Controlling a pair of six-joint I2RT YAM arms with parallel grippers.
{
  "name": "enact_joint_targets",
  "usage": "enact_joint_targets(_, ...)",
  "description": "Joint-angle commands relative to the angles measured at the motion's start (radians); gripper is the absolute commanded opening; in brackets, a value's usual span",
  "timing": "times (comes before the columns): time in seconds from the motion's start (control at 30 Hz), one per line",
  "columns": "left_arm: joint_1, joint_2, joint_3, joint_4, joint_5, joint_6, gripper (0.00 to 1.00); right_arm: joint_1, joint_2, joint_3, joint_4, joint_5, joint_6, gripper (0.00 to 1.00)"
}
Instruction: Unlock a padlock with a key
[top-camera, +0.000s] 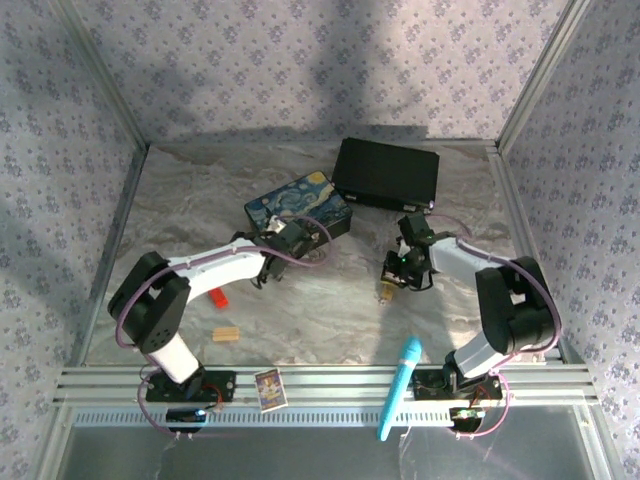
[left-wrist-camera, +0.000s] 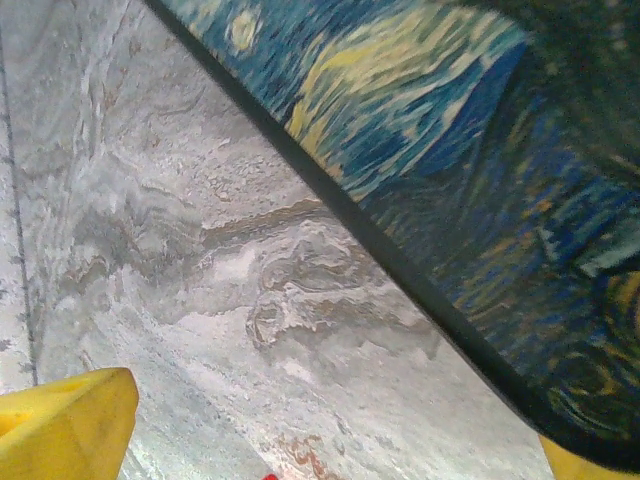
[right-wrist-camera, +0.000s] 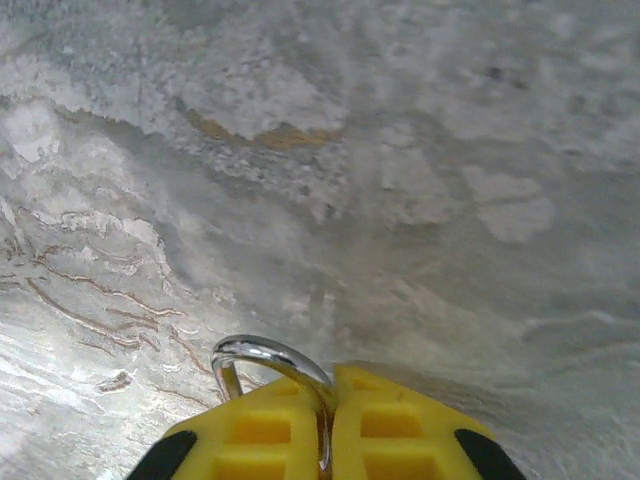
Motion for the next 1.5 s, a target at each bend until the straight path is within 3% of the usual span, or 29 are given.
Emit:
enact_joint_targets(0.0, 0.035, -0.008, 0.012, 0.069, 0.041, 0.026, 1.0, 0.03, 0.043, 0.05, -0.078, 0.045, -0.068, 0.17)
enact_joint_targets(0.3, 0.044, -0.151, -0.053, 0.097, 0.107, 0.011, 1.0, 0.04, 0.006, 0.08, -0.069, 0.063, -0.072, 0.31)
enact_joint_targets(0.53, 0.109, -0.324, -0.113, 0.091, 0.195, -0.01, 1.0, 0.03, -0.176, 0.135, -0.093, 0.167, -0.122, 0.72)
enact_joint_targets(0.57, 0.123, -0.353, -0.128, 0.1, 0.207, -0.019, 1.0, 0.026, -0.204, 0.142, -0.094, 0.192, -0.138, 0.9)
enact_joint_targets(0.73, 0.256, -0.556, -0.229, 0.245, 0.277, -0.092, 1.0, -0.025, -0.326, 0.135, -0.04, 0.393, -0.182, 0.94)
enact_joint_targets(0.83, 0.374, -0.621, -0.294, 0.356, 0.21, -0.144, 1.0, -0.093, -0.381, 0.083, 0.061, 0.458, -0.234, 0.94)
enact_joint_targets(0.97, 0.448, -0.621, -0.434, 0.662, 0.03, 0.023, 1.0, -0.174, -0.449, -0.051, 0.265, 0.576, -0.334, 0.94)
enact_joint_targets(1.1, 0.577, -0.535, -0.511, 0.822, 0.066, 0.086, 1.0, -0.255, -0.483, -0.225, 0.526, 0.643, -0.467, 0.95)
enact_joint_targets(1.2, 0.634, -0.397, -0.555, 1.007, 0.12, 0.166, 1.0, -0.349, -0.427, -0.358, 0.801, 0.569, -0.451, 0.95)
enact_joint_targets(1.3, 0.68, -0.268, -0.573, 1.179, 0.239, 0.209, 1.0, -0.36, -0.333, -0.454, 1.063, 0.528, -0.514, 0.95)
enact_joint_targets(1.43, 0.753, -0.213, -0.595, 1.318, 0.479, 0.215, 1.0, -0.361, -0.241, -0.472, 1.188, 0.474, -0.543, 0.93)
enact_joint_targets(1.47, 0.767, -0.183, -0.594, 1.339, 0.489, 0.199, 1.0, -0.365, -0.219, -0.468, 1.205, 0.46, -0.547, 0.94)
